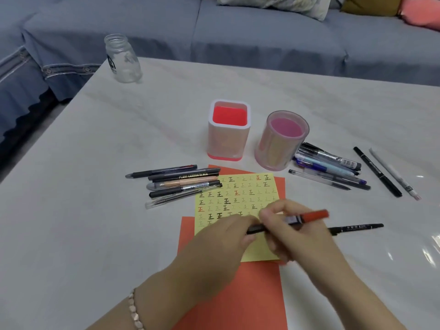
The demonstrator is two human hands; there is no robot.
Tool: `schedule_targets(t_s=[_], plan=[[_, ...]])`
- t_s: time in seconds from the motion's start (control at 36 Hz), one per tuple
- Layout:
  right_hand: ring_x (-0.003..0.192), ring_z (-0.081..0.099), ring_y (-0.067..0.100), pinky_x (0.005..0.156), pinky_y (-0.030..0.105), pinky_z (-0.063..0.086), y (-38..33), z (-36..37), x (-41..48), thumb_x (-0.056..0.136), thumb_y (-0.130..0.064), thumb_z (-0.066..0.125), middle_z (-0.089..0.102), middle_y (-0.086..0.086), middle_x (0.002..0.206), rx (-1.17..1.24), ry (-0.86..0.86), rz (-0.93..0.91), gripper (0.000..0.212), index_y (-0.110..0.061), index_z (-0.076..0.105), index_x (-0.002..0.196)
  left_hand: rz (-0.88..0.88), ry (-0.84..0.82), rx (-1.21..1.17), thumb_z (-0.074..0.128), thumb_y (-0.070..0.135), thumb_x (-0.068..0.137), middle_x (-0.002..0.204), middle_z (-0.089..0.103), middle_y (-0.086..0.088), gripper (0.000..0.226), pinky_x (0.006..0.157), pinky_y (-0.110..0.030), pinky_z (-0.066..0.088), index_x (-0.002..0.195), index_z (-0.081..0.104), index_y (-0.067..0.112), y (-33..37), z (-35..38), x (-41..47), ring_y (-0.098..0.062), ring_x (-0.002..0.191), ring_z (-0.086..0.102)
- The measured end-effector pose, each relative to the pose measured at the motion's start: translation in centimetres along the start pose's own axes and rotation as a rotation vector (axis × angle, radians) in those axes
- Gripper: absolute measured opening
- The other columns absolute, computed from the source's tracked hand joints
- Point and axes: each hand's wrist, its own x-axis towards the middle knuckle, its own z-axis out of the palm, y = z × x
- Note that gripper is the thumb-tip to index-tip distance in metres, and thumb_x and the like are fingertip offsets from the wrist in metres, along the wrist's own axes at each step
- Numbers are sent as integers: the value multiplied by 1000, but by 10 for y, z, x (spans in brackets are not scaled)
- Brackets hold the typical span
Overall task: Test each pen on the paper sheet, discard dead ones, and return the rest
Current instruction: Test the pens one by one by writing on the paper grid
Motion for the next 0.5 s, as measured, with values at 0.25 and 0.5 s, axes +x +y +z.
schedule_targets(t_s=[0.25, 0.5], plan=[[43, 31, 3, 46, 14, 27, 19, 16, 1, 68, -48, 56, 33, -13, 43, 0, 7, -153, 36, -25, 37, 47, 121, 25, -57, 35, 38, 93, 68, 53, 6, 33, 52, -8, 31, 108, 56, 17, 1, -3, -2, -10, 56, 45], [38, 33, 7, 40, 16, 28, 20, -2, 2, 68, -47, 59, 38, -5, 41, -72, 72, -225, 32, -23, 43, 53, -21, -29, 17, 24, 60, 86, 65, 46, 12, 31, 58, -14, 29, 108, 37, 42, -5, -14, -3, 4, 68, 47]])
